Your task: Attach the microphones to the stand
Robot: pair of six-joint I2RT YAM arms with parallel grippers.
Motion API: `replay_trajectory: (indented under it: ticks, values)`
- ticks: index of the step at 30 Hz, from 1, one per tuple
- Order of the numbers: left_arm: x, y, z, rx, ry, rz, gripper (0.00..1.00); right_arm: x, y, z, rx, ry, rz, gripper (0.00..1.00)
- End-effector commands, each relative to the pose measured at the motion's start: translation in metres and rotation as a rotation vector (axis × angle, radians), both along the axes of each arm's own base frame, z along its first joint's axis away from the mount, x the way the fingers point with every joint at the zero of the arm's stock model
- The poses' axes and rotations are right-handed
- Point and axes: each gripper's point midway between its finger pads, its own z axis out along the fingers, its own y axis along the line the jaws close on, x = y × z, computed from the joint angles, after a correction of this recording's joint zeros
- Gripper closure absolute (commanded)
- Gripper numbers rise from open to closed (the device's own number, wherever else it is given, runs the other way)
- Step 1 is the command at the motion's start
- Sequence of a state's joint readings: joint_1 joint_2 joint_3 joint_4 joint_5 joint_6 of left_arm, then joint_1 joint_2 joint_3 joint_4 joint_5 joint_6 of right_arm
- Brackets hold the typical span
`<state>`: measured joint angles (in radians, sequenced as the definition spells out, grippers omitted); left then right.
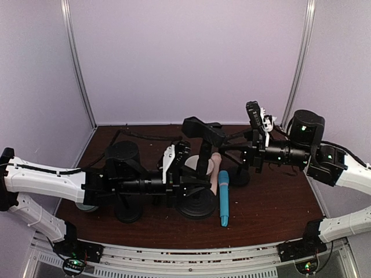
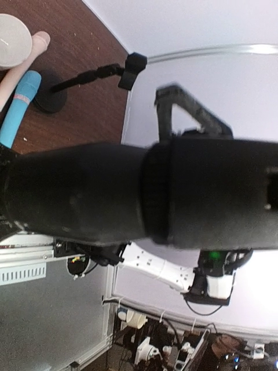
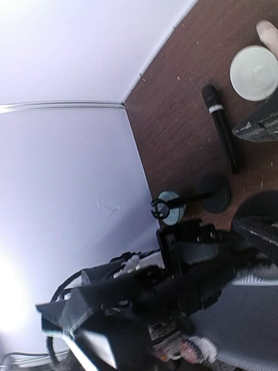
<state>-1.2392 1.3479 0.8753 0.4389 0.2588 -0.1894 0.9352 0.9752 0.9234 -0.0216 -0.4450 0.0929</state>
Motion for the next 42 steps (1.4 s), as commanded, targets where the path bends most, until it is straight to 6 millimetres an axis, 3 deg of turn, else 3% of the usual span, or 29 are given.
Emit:
replay_trajectory:
  ticks: [1, 3, 7, 12, 20, 24, 32, 34, 36, 39, 42]
  values:
    - [0.034, 0.017, 0.039, -0.118, -0.024, 0.217, 1.00, -0.010, -0.006, 0.015, 0.123, 0.035, -0.059, 0.45]
    - [0.044, 0.018, 0.035, -0.097, -0.020, 0.270, 1.00, -0.011, 0.002, 0.009, 0.109, 0.059, -0.096, 0.36]
    - [0.052, 0.017, 0.029, -0.067, -0.017, 0.333, 1.00, -0.003, 0.016, 0.000, 0.061, 0.099, -0.184, 0.31]
    - [0.048, 0.014, 0.031, -0.058, -0.042, 0.341, 1.00, 0.008, 0.030, -0.001, 0.051, 0.108, -0.225, 0.33]
    - [0.037, 0.009, 0.031, -0.035, -0.069, 0.306, 1.00, 0.006, 0.053, -0.006, 0.045, 0.119, -0.169, 0.37]
    - [0.032, 0.007, 0.032, -0.037, -0.082, 0.293, 1.00, 0.003, 0.060, -0.010, 0.037, 0.131, -0.135, 0.49]
    - [0.029, 0.008, 0.038, -0.071, -0.091, 0.278, 1.00, -0.003, 0.061, -0.021, 0.021, 0.143, -0.102, 0.86]
    - [0.019, 0.007, 0.039, -0.075, -0.118, 0.221, 1.00, -0.013, 0.064, -0.022, 0.003, 0.110, -0.034, 0.92]
    - [0.005, 0.005, 0.041, -0.079, -0.133, 0.108, 1.00, -0.036, 0.067, -0.020, -0.017, 0.048, 0.111, 1.00]
    - [-0.011, 0.008, 0.047, -0.103, -0.108, -0.049, 1.00, -0.068, 0.060, -0.013, -0.006, -0.058, 0.312, 1.00]
    - [-0.026, 0.011, 0.051, -0.104, -0.090, -0.163, 1.00, -0.079, 0.049, -0.008, -0.022, -0.102, 0.410, 1.00]
